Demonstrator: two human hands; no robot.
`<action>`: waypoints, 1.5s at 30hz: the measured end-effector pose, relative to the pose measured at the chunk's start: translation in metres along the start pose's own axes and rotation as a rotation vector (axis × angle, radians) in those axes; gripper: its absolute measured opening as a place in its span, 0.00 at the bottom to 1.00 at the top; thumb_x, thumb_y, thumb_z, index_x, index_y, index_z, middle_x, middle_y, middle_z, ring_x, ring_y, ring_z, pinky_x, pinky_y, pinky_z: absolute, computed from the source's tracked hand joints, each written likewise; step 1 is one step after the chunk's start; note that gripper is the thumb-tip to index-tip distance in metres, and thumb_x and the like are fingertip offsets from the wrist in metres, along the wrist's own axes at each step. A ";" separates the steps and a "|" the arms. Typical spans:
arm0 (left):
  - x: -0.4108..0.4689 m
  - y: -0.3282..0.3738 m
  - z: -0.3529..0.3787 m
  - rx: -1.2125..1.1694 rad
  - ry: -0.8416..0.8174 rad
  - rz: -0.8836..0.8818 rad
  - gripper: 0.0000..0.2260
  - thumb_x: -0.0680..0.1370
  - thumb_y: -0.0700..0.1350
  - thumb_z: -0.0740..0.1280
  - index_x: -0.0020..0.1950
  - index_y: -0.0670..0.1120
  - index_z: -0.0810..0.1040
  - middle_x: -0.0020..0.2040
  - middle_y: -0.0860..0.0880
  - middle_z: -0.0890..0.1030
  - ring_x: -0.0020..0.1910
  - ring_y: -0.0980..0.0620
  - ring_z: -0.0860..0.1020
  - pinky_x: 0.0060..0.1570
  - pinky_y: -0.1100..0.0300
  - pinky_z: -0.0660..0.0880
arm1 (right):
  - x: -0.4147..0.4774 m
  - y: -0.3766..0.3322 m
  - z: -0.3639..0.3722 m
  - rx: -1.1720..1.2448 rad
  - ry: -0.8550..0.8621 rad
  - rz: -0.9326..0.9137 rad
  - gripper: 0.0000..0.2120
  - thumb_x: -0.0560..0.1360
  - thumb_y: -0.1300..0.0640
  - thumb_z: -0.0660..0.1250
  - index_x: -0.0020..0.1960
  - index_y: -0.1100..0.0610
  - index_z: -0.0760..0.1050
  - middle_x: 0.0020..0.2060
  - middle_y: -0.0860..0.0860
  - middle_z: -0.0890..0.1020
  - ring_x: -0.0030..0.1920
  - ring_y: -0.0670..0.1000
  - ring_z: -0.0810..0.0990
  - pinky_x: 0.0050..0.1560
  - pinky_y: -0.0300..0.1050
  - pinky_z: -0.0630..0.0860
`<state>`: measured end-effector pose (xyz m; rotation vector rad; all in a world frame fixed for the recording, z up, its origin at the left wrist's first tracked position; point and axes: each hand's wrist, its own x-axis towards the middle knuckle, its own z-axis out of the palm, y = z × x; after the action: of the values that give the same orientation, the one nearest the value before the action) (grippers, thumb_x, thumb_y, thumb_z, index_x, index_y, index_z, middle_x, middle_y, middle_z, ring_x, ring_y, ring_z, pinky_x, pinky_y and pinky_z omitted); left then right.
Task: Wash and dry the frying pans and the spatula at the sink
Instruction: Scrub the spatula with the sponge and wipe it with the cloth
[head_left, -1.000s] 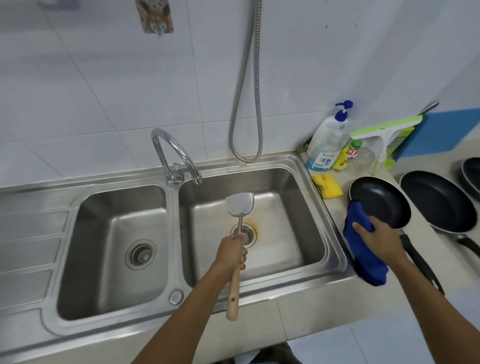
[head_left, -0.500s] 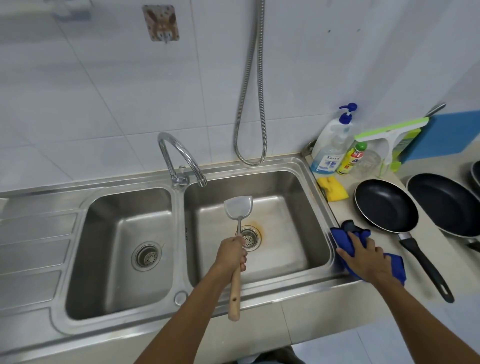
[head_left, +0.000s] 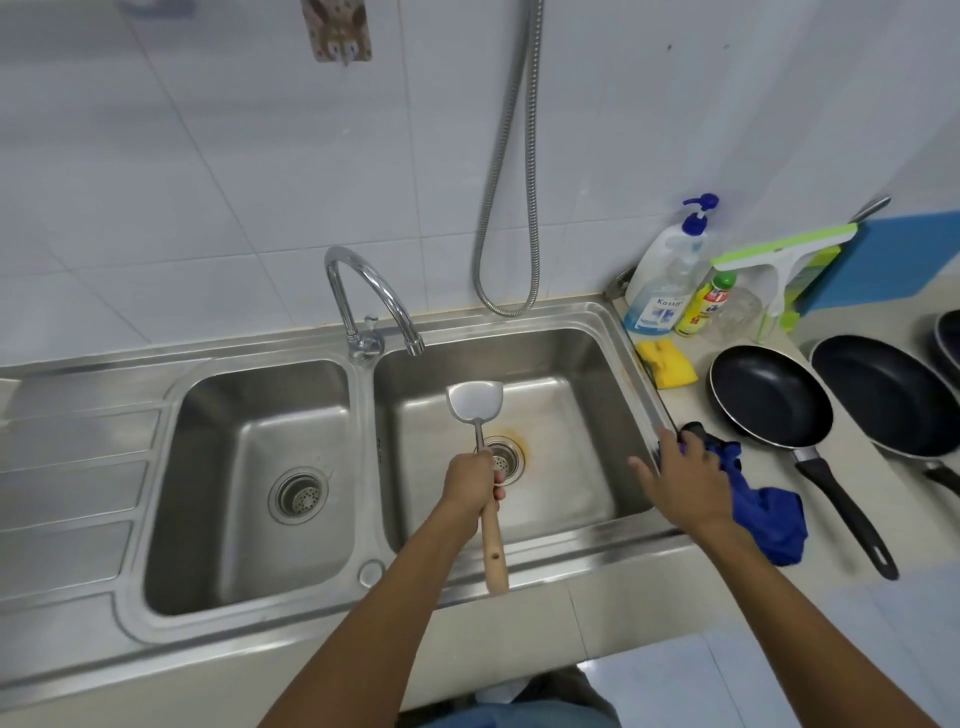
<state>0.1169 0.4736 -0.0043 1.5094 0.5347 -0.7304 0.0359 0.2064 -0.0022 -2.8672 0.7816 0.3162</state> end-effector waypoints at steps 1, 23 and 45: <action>0.000 0.000 0.001 0.008 0.009 0.001 0.09 0.83 0.42 0.57 0.48 0.43 0.76 0.34 0.48 0.76 0.22 0.54 0.71 0.26 0.61 0.68 | -0.009 -0.018 -0.003 0.138 -0.025 -0.048 0.31 0.78 0.35 0.59 0.76 0.49 0.59 0.71 0.59 0.69 0.68 0.66 0.69 0.63 0.62 0.72; -0.006 -0.006 0.061 0.064 0.069 0.172 0.09 0.86 0.45 0.52 0.58 0.46 0.70 0.37 0.45 0.82 0.30 0.52 0.77 0.32 0.59 0.76 | -0.114 -0.109 -0.026 1.162 -0.591 0.158 0.17 0.84 0.46 0.57 0.71 0.39 0.69 0.38 0.55 0.81 0.36 0.53 0.81 0.42 0.55 0.85; -0.153 -0.058 0.568 0.325 -0.353 0.400 0.05 0.83 0.42 0.61 0.59 0.47 0.71 0.43 0.42 0.83 0.37 0.48 0.79 0.35 0.58 0.76 | -0.106 0.400 -0.145 1.489 -0.250 0.153 0.14 0.81 0.52 0.65 0.62 0.35 0.75 0.37 0.56 0.76 0.35 0.52 0.74 0.39 0.50 0.82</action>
<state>-0.0998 -0.0702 0.0752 1.6689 -0.1600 -0.7664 -0.2356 -0.1127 0.1271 -1.3522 0.7023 0.0313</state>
